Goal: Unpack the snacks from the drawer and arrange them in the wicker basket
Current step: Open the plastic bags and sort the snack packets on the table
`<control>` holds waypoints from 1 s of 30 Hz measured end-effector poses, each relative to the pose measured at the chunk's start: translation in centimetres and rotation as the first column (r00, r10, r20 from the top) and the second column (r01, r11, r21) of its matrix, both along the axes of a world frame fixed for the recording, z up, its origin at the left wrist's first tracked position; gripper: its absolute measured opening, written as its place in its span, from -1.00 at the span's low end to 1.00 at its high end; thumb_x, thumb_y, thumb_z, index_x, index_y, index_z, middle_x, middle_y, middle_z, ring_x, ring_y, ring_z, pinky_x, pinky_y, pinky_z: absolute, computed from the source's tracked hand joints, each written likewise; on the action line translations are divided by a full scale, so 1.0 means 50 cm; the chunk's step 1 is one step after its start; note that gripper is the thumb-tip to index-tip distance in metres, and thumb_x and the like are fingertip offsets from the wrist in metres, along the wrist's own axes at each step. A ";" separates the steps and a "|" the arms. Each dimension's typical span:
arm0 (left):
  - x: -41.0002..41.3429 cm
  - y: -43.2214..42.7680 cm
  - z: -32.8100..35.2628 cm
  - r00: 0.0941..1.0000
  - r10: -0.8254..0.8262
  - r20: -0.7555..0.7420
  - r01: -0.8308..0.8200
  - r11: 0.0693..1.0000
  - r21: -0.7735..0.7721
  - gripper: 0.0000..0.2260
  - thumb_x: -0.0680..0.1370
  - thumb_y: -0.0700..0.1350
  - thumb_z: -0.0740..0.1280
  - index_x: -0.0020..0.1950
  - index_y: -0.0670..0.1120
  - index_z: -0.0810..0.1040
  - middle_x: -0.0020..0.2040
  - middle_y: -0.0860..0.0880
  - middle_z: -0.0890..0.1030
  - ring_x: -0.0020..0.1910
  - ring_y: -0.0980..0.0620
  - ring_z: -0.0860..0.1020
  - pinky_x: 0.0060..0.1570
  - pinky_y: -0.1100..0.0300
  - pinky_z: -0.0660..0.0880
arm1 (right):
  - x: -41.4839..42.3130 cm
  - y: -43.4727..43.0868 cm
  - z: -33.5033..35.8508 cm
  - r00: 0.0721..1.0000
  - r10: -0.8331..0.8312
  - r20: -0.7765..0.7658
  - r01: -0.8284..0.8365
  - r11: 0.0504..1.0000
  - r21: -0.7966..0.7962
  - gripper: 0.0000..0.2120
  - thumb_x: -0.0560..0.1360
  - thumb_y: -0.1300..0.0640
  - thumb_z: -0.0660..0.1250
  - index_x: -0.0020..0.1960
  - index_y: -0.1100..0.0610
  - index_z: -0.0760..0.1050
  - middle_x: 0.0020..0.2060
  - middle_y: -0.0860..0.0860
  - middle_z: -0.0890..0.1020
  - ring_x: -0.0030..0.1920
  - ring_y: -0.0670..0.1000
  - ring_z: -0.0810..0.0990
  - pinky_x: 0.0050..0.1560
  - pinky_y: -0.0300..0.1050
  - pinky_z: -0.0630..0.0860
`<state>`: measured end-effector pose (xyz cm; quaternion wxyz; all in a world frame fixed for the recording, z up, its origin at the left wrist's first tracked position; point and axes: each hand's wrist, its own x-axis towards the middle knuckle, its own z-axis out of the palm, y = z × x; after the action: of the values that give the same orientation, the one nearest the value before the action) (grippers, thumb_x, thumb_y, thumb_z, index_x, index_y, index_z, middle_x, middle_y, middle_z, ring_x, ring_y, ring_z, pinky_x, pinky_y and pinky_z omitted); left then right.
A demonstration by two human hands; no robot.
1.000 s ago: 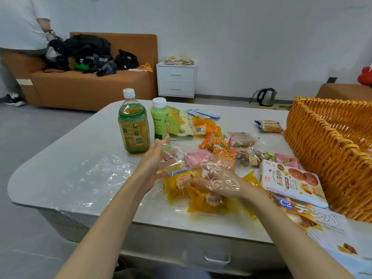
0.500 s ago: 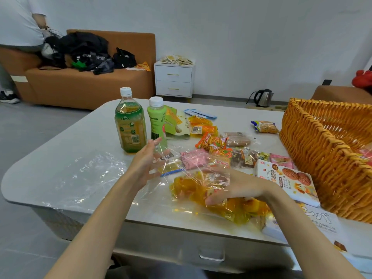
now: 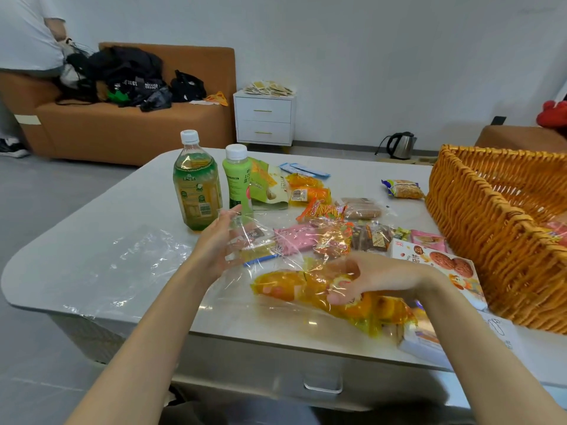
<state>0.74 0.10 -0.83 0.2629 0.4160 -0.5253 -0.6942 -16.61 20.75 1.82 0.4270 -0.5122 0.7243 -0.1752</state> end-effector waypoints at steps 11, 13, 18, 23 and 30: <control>0.006 0.002 0.007 1.000 0.001 0.007 -0.001 0.999 -0.052 -0.62 0.64 0.20 -0.03 0.38 0.19 0.40 0.15 0.03 0.63 0.07 -0.03 0.54 -0.02 0.01 0.43 | -0.036 0.003 -0.001 0.940 -0.188 0.284 0.241 0.956 -0.165 -0.54 0.24 -0.14 0.54 0.08 -0.04 0.58 -0.04 -0.10 0.63 -0.02 -0.13 0.61 -0.02 -0.25 0.49; 0.008 0.000 0.007 1.000 0.000 0.004 0.000 0.999 -0.051 -0.62 0.64 0.20 -0.03 0.37 0.20 0.40 0.09 0.06 0.63 0.03 -0.02 0.54 0.04 -0.01 0.46 | -0.041 -0.003 -0.007 0.940 -0.235 0.246 0.284 0.941 -0.187 -0.33 0.21 -0.22 0.58 0.23 0.03 0.53 0.15 -0.01 0.59 0.15 0.02 0.57 0.13 -0.12 0.49; 0.009 0.005 0.012 0.999 -0.047 -0.022 0.046 0.997 -0.055 -0.61 0.64 0.20 -0.04 0.40 0.21 0.38 0.11 0.04 0.64 0.19 -0.07 0.53 0.11 -0.05 0.42 | -0.031 -0.017 -0.014 0.960 -0.259 0.103 0.278 0.891 -0.360 -0.79 0.39 -0.10 0.49 -0.03 -0.05 0.61 -0.09 -0.10 0.62 -0.06 -0.10 0.56 0.01 -0.22 0.47; 0.001 0.023 0.012 0.985 -0.169 -0.027 0.166 0.983 -0.078 -0.58 0.61 0.24 -0.06 0.43 0.27 0.32 0.21 0.09 0.60 0.25 -0.05 0.50 0.26 -0.12 0.36 | 0.012 -0.053 -0.051 0.927 -0.240 -0.288 0.047 0.836 -0.547 -0.45 0.31 -0.25 0.48 0.28 -0.28 0.48 0.25 -0.28 0.52 0.28 -0.19 0.44 0.33 -0.12 0.38; 0.006 0.033 0.001 0.956 -0.223 0.190 0.245 0.964 -0.101 -0.50 0.53 0.34 0.11 0.37 0.10 0.35 0.17 -0.01 0.51 0.17 -0.08 0.50 0.21 -0.05 0.43 | 0.029 -0.060 -0.072 0.924 -0.308 0.227 0.383 0.728 -0.569 -0.40 0.40 0.33 0.48 0.36 0.05 0.36 0.11 -0.13 0.51 0.13 -0.17 0.51 0.13 -0.29 0.51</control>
<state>1.04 1.75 -0.79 0.1562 0.3938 -0.6339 -0.6470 -15.18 17.73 -1.80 0.2428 -0.4658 0.6865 -0.5027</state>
